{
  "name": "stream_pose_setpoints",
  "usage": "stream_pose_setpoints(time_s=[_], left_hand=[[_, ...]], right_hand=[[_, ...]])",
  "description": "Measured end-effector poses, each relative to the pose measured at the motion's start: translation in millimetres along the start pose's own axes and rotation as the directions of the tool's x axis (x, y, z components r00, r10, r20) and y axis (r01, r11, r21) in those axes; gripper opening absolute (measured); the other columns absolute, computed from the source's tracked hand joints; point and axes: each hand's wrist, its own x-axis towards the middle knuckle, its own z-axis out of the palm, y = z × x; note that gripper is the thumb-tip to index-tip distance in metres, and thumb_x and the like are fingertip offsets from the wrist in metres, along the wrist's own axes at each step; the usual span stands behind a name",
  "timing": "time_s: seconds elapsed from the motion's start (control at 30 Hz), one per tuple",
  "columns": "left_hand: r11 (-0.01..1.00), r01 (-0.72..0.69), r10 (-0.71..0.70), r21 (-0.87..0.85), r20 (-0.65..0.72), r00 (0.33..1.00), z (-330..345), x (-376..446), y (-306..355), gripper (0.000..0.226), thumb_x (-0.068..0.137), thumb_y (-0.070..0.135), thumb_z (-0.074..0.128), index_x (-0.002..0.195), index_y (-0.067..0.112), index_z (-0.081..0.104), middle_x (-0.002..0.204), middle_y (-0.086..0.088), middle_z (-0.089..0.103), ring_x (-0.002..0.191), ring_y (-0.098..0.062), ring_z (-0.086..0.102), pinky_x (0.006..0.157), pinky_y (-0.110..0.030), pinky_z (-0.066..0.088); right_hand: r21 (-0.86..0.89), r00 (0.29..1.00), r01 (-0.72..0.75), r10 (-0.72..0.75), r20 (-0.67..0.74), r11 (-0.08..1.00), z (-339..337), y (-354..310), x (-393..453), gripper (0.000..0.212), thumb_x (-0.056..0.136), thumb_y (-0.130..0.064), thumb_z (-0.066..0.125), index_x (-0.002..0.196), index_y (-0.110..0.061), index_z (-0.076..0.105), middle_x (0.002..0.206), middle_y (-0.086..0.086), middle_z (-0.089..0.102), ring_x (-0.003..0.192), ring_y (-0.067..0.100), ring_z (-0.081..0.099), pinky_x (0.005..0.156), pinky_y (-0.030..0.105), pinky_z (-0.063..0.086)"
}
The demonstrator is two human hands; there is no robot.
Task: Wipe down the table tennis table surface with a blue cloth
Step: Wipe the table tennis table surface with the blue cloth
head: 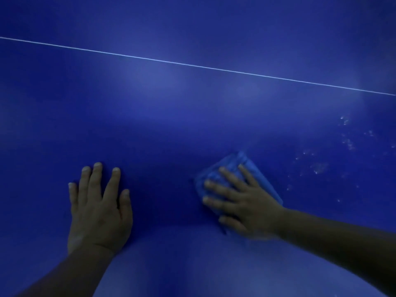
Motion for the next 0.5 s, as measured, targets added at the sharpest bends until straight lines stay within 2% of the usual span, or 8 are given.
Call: stream_pose_setpoints(time_s=[0.07, 0.13, 0.23, 0.3, 0.37, 0.4, 0.43, 0.5], left_hand=[[1.0, -0.001, 0.001, -0.003, 0.001, 1.0, 0, 0, -1, 0.068, 0.099, 0.049, 0.019, 0.153, 0.012, 0.036, 0.165, -0.014, 0.016, 0.155, -0.026, 0.0, 0.125, -0.046, -0.007], [1.0, 0.005, -0.005, 0.002, -0.008, 1.0, -1, 0, -1, 0.068, 0.099, 0.049, 0.019, 0.154, 0.012, 0.035, 0.165, -0.013, 0.015, 0.155, -0.026, -0.001, 0.125, -0.045, -0.007], [1.0, 0.003, -0.003, -0.001, -0.01, 1.0, 0, 0, 0, 0.068, 0.098, 0.049, 0.019, 0.154, 0.013, 0.034, 0.165, -0.013, 0.015, 0.155, -0.025, -0.001, 0.124, -0.043, -0.009], [1.0, -0.003, 0.003, 0.0, -0.019, 1.0, 1, 0, -1, 0.068, 0.099, 0.049, 0.02, 0.153, 0.012, 0.035, 0.165, -0.015, 0.017, 0.154, -0.027, 0.001, 0.124, -0.044, -0.008], [1.0, -0.01, 0.01, 0.001, -0.025, 1.0, 2, 1, -1, 0.066, 0.099, 0.047, 0.022, 0.153, 0.012, 0.036, 0.164, -0.015, 0.018, 0.154, -0.029, 0.003, 0.125, -0.046, -0.006], [1.0, -0.011, 0.011, -0.001, -0.028, 1.0, 3, 0, -2, 0.065, 0.099, 0.047, 0.023, 0.153, 0.012, 0.037, 0.164, -0.015, 0.019, 0.154, -0.029, 0.003, 0.125, -0.047, -0.005], [1.0, -0.009, 0.009, -0.002, -0.032, 0.999, 3, 0, -2, 0.065, 0.099, 0.046, 0.024, 0.153, 0.012, 0.037, 0.164, -0.016, 0.019, 0.154, -0.029, 0.004, 0.125, -0.048, -0.004], [1.0, -0.006, 0.006, 0.002, -0.035, 0.999, 3, -1, -3, 0.065, 0.099, 0.046, 0.024, 0.153, 0.012, 0.036, 0.164, -0.016, 0.018, 0.154, -0.029, 0.003, 0.125, -0.049, -0.003]], right_hand=[[-0.035, 0.995, 0.093, -0.092, 0.035, 0.995, -2, 18, 2, 0.054, 0.099, -0.051, 0.039, 0.15, -0.033, 0.039, 0.16, 0.0, 0.036, 0.148, 0.04, 0.026, 0.115, 0.067, 0.015], [-0.069, 0.975, -0.217, 0.213, -0.067, 0.974, -3, 77, 31, 0.06, 0.098, -0.05, 0.035, 0.154, -0.034, 0.026, 0.16, 0.003, 0.036, 0.146, 0.042, 0.031, 0.11, 0.073, 0.022], [0.124, 0.676, -0.727, 0.736, -0.046, 0.675, -20, 146, 69, 0.061, 0.099, -0.054, 0.024, 0.157, -0.039, 0.015, 0.167, -0.006, 0.018, 0.153, 0.033, 0.013, 0.115, 0.069, 0.011], [0.146, 0.633, -0.764, 0.774, -0.021, 0.628, -19, 129, 87, 0.061, 0.099, -0.056, 0.02, 0.158, -0.038, 0.019, 0.167, -0.008, 0.013, 0.154, 0.032, 0.007, 0.117, 0.067, 0.007], [0.093, 0.836, -0.534, 0.541, -0.086, 0.84, -16, 65, 92, 0.064, 0.096, -0.055, 0.021, 0.155, -0.033, 0.032, 0.165, -0.001, 0.026, 0.151, 0.041, 0.018, 0.112, 0.074, 0.014], [0.056, 0.949, -0.297, 0.301, -0.096, 0.953, -12, 21, 81, 0.06, 0.096, -0.053, 0.028, 0.152, -0.032, 0.039, 0.162, 0.002, 0.033, 0.148, 0.044, 0.023, 0.11, 0.076, 0.015], [0.03, 0.996, -0.016, 0.019, -0.091, 0.999, -6, -23, 62, 0.055, 0.098, -0.051, 0.035, 0.15, -0.033, 0.043, 0.16, 0.002, 0.036, 0.148, 0.045, 0.023, 0.111, 0.076, 0.013], [0.042, 0.932, 0.361, -0.361, 0.012, 0.932, -3, -59, 26, 0.051, 0.1, -0.049, 0.042, 0.149, -0.034, 0.045, 0.16, -0.003, 0.036, 0.152, 0.039, 0.017, 0.116, 0.07, 0.007]])
